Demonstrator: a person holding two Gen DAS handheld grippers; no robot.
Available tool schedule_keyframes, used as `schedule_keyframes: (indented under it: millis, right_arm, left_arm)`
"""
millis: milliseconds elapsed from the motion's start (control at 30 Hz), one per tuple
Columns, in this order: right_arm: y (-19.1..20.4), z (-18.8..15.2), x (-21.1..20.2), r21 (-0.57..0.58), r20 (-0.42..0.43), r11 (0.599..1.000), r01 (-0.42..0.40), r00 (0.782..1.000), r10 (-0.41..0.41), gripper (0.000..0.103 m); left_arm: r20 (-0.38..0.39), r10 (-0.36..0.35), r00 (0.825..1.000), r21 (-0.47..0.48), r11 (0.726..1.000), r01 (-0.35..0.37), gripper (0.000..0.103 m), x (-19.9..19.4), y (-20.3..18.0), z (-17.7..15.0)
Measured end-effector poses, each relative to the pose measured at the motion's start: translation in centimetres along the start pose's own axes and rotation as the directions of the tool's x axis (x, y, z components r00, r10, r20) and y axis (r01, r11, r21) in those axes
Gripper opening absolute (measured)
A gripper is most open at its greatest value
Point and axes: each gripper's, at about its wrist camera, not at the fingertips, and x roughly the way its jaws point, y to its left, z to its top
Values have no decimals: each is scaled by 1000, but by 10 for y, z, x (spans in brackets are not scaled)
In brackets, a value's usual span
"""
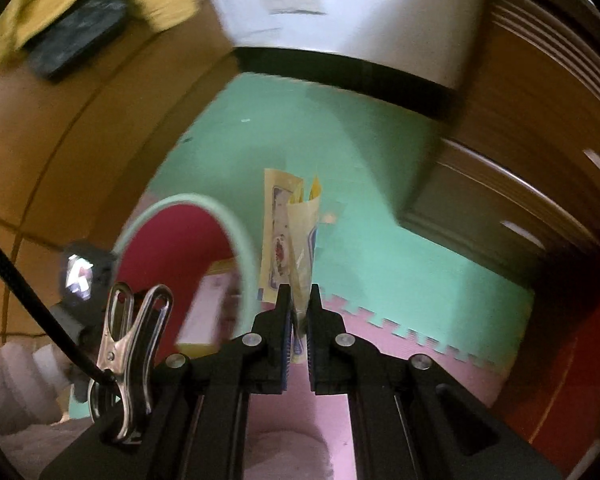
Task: Collect trash
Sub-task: 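Lift the packet and carry it over the red bucket, then open the right gripper to drop the packet into the bucket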
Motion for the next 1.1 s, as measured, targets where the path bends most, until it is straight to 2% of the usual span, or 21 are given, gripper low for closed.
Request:
schedule_keyframes:
  millis: [267, 500, 867, 1000, 1100]
  right_arm:
    - [52, 7, 34, -128, -51, 990, -54, 998, 48, 7]
    - [97, 11, 37, -222, -73, 973, -64, 996, 49, 7]
    - [133, 9, 62, -220, -152, 974, -60, 988, 26, 7]
    - [135, 8, 68, -228, -156, 972, -59, 987, 23, 25]
    - [131, 9, 65, -238, -154, 968, -80, 987, 43, 29]
  left_arm:
    - [3, -6, 1000, 4, 1000, 6, 13, -1, 1, 0]
    - [16, -17, 1000, 19, 1000, 17, 13, -1, -1, -1]
    - [22, -50, 999, 31, 998, 49, 13, -2, 0, -2]
    - [27, -44, 999, 29, 999, 43, 13, -2, -1, -3]
    - [30, -44, 999, 4, 999, 43, 13, -2, -1, -2]
